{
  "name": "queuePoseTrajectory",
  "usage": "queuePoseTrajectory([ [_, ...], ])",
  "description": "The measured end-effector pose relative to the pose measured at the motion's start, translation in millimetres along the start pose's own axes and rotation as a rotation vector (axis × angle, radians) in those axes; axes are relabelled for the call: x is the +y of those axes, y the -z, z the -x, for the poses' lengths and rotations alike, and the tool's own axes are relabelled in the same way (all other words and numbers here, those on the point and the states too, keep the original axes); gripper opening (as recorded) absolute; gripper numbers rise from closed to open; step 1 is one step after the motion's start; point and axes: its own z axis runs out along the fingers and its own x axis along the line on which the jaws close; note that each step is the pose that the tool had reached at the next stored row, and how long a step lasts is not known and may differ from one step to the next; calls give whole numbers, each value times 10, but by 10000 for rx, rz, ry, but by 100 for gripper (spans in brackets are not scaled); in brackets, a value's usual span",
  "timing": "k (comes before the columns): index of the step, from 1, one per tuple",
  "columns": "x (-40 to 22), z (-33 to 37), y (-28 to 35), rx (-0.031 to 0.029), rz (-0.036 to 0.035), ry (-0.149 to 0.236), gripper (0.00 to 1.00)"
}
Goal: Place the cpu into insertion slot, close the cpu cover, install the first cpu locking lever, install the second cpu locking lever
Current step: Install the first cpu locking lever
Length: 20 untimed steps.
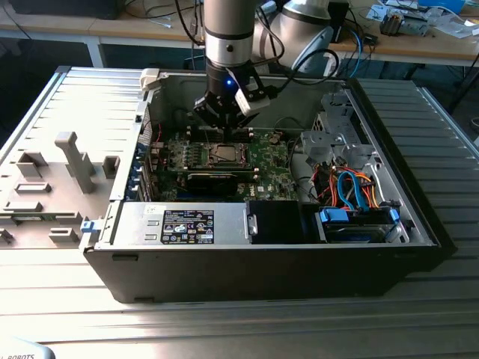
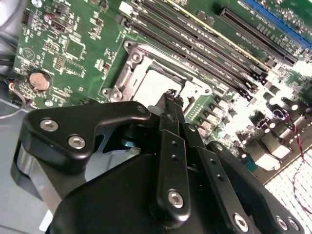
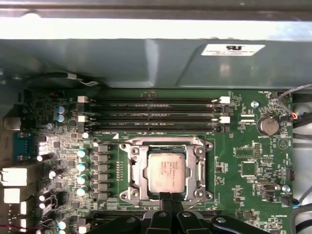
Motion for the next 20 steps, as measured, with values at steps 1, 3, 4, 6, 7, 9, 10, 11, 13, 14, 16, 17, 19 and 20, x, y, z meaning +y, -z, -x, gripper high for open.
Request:
queuePoseTrajectory([
  [1,0,-13,2,-8,16,-2,11],
  [3,0,-39,5,-24,22,-2,11],
  [4,0,-53,6,-34,24,-2,11],
  [6,0,-79,8,-48,25,-3,11],
  [7,0,-87,9,-52,27,-3,11],
  [9,-1,-104,9,-57,31,-4,11],
  [10,-1,-121,10,-61,37,-4,11],
  [11,-1,-132,10,-65,42,-5,11],
  [13,-1,-154,11,-72,52,-5,11],
  [14,0,-169,12,-77,56,-7,11],
  [16,-1,-204,16,-91,65,-7,11],
  [17,-1,-213,18,-95,68,-8,11],
  [19,-1,-230,33,-109,75,-8,11],
  [20,-1,-239,49,-121,79,-8,11],
])
